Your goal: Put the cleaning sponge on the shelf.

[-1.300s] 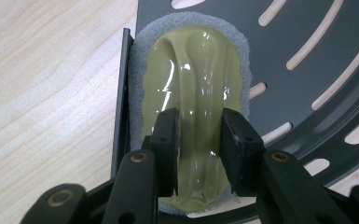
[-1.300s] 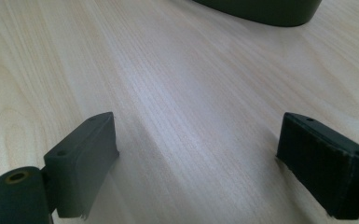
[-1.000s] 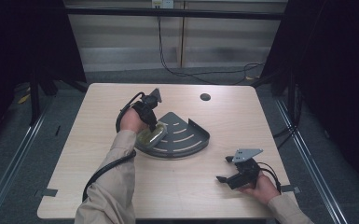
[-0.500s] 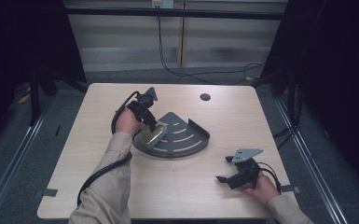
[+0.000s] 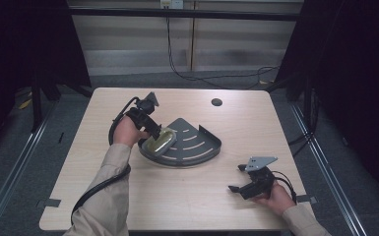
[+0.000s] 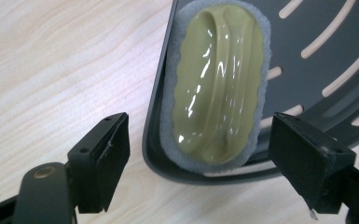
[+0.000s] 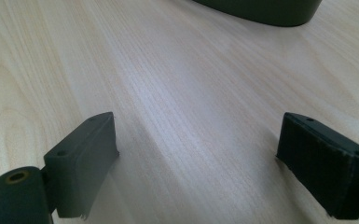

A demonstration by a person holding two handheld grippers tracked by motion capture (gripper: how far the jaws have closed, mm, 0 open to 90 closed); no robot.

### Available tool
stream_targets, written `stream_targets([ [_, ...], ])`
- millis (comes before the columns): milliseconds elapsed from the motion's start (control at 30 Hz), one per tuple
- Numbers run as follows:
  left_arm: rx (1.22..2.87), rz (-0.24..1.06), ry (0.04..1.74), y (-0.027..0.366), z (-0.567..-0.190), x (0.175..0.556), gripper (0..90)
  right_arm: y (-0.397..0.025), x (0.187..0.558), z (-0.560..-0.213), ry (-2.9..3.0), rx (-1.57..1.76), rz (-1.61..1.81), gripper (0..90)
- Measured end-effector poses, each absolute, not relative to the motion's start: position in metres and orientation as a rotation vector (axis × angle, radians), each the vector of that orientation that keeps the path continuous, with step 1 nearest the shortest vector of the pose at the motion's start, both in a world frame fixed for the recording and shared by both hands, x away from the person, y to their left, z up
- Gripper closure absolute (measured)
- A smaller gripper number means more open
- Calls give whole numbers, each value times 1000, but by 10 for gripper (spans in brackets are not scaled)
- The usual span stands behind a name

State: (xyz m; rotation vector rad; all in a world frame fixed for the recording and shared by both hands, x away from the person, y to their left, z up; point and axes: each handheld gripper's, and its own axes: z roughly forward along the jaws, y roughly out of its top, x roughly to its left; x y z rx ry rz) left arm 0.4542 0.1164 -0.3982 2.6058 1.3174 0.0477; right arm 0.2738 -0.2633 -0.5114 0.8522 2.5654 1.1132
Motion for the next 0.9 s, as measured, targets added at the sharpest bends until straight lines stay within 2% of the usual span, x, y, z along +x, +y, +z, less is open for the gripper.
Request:
stream_targets([
  [900, 2568, 67, 1327, 171, -393, 413, 181, -263, 274, -512, 2567, 853, 1114, 113],
])
